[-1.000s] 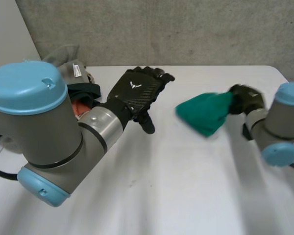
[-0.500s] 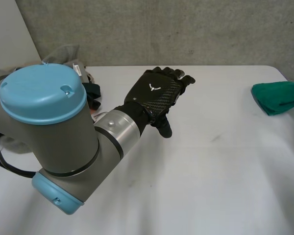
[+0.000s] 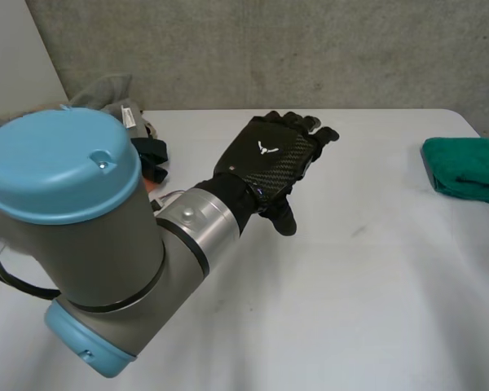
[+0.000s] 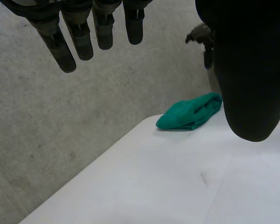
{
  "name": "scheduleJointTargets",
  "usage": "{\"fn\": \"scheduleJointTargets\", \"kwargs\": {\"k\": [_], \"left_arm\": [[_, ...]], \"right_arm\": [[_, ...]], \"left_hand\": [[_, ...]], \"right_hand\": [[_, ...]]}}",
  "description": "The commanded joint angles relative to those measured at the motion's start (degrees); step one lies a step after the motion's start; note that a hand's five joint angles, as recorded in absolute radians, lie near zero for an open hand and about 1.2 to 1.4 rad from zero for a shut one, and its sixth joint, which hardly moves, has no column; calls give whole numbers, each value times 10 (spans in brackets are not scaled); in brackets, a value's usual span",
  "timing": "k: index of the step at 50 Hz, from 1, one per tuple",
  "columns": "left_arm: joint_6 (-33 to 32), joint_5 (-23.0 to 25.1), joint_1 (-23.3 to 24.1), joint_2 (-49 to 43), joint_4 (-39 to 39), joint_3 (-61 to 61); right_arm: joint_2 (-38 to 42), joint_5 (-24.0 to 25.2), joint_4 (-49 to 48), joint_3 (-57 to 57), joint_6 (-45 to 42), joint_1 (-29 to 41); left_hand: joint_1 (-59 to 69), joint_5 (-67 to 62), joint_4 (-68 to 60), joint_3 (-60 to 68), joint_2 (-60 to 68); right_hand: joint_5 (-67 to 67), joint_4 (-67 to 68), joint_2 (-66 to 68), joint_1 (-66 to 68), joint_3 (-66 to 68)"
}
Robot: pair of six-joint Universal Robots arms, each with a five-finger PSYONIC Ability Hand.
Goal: Fold the laundry.
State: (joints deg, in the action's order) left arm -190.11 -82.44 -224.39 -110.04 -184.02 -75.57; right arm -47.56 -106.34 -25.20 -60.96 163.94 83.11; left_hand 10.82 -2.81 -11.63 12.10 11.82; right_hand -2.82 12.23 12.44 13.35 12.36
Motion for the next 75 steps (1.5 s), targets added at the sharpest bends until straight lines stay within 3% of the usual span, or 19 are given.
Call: {"fn": "scheduleJointTargets", "kwargs": {"k": [1,9,10,13,17,22,26,30,33,37,38,41,45,53,60,63,69,75], "left_arm": [[-3,-1,-32,29,-4,-14],[-11,0,-183,52,-5,-9],[-11,1,-220,50,-11,-5],[-11,3,-270,41,-27,6],[-24,4,-350,-24,-61,33],[-124,4,-452,-122,-77,84],[-215,4,-482,-190,-80,132],[-259,-4,-492,-256,-79,202],[-259,-5,-495,-283,-77,229],[-254,-4,-487,-291,-77,240],[-250,-7,-481,-286,-79,237],[-234,-12,-460,-265,-81,236],[-151,-36,-412,-179,-81,214],[-27,-31,-331,-55,-82,184],[-24,-30,-345,-87,-70,214],[-17,-18,-324,-91,-44,214],[49,16,-222,-60,-45,226],[65,12,-121,-55,-94,249]], "right_arm": [[-153,182,-150,-236,8,12],[-278,395,-135,-384,-12,69],[-285,411,-123,-394,-16,71],[-314,455,-45,-414,-36,78],[-322,465,62,-415,-79,82],[-320,469,129,-420,-146,87],[-319,470,133,-427,-168,86],[-308,471,133,-434,-171,85],[-287,471,134,-435,-173,84],[-278,470,134,-435,-174,82],[-278,469,134,-435,-174,81],[-278,466,133,-435,-172,79],[-279,462,133,-434,-170,79],[-285,460,135,-433,-167,79],[-284,465,138,-440,-168,79],[-284,465,137,-438,-168,79],[-285,461,133,-434,-167,76],[-289,460,134,-436,-167,69]], "left_hand": [[-4,24,12,-17,-14],[-8,28,16,-21,-18],[-8,28,16,-21,-18],[-8,28,16,-21,-18],[-3,23,11,-16,-13],[4,16,4,-9,-6],[12,7,-4,0,2],[43,-23,-34,30,33],[138,-118,-130,125,128],[637,-617,-629,624,627],[691,-671,-683,678,681],[692,-672,-684,679,682],[692,-672,-684,679,682],[692,-672,-684,679,682],[692,-672,-684,679,682],[692,-672,-684,679,682],[692,-672,-684,679,682],[692,-672,-684,679,682]], "right_hand": [[28,-22,-24,-33,-24],[28,-22,-24,-33,-24],[28,-22,-24,-33,-24],[28,-22,-24,-33,-24],[28,-22,-24,-33,-24],[28,-22,-24,-33,-24],[28,-22,-24,-33,-24],[28,-22,-24,-33,-24],[28,-22,-24,-33,-24],[28,-22,-24,-33,-24],[28,-22,-24,-33,-24],[28,-22,-24,-33,-24],[28,-22,-24,-33,-24],[28,-22,-24,-33,-24],[28,-22,-24,-33,-24],[28,-22,-24,-33,-24],[28,-22,-24,-33,-24],[28,-22,-24,-33,-24]]}}
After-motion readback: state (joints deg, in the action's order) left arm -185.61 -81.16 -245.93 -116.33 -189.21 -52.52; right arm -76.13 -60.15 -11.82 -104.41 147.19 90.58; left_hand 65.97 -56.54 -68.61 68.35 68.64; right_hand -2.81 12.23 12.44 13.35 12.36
